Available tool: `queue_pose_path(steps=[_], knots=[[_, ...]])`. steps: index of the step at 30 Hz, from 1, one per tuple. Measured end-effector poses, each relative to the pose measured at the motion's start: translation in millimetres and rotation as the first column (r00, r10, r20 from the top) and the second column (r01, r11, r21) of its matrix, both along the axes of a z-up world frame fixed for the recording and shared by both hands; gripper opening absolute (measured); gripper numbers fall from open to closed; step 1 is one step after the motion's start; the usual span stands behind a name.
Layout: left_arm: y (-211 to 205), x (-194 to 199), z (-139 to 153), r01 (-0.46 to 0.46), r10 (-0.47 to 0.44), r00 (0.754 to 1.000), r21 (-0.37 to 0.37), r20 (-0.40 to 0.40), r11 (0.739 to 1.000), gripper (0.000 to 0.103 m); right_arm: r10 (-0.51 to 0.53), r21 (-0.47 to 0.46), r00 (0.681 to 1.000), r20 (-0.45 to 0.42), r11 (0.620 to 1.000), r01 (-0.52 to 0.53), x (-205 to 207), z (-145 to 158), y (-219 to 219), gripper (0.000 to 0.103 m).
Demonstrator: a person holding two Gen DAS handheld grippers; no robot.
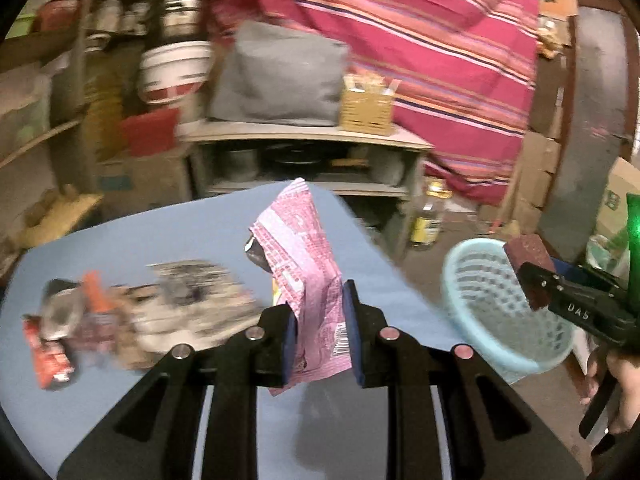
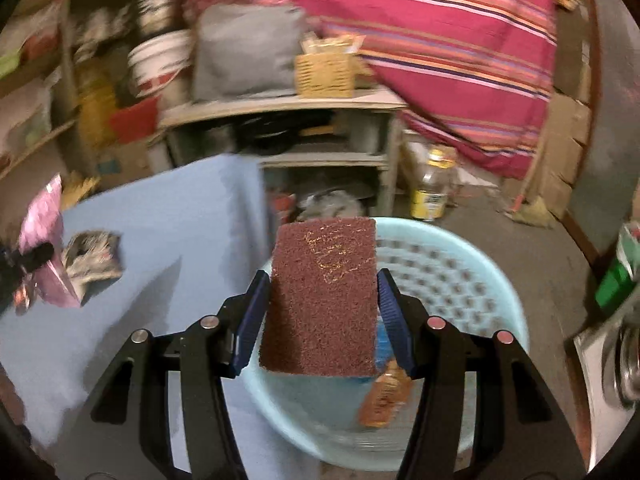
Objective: Collect trash
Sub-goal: 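Carry the pink wrapper and scouring pad to the basket and release both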
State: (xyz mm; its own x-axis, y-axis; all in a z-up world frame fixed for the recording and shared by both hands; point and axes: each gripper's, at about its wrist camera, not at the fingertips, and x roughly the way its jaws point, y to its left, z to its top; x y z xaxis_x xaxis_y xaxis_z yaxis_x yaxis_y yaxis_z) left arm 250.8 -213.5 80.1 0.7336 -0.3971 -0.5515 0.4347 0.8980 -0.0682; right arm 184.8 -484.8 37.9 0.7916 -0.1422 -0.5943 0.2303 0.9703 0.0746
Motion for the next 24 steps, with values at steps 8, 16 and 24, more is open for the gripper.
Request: queue_pose_path(steps=[8, 16, 24], knots=[[-103.6, -2.5, -11.5, 0.152, -0.153, 0.988, -0.025, -0.029, 0.988, 0.022, -0.124, 0.074, 0.991, 0.041, 0.990, 0.121, -28.1, -4.0, -67.0, 0.055], [-172.2, 7.0, -16.8, 0.234, -0.235, 0.971, -0.024, -0.044, 0.972, 0.023, -0.161, 0.099, 0.987, -0.003, 0.982, 0.161, -28.7, -18.0, -89.7, 0.055], [-183.8, 23.5, -36.1, 0.241, -0.244, 0.961, -0.038, -0.130, 0.970, 0.059, -0.190, 0.112, 0.982, 0.001, 0.976, 0.189, -30.7, -19.5, -100.5, 0.055]])
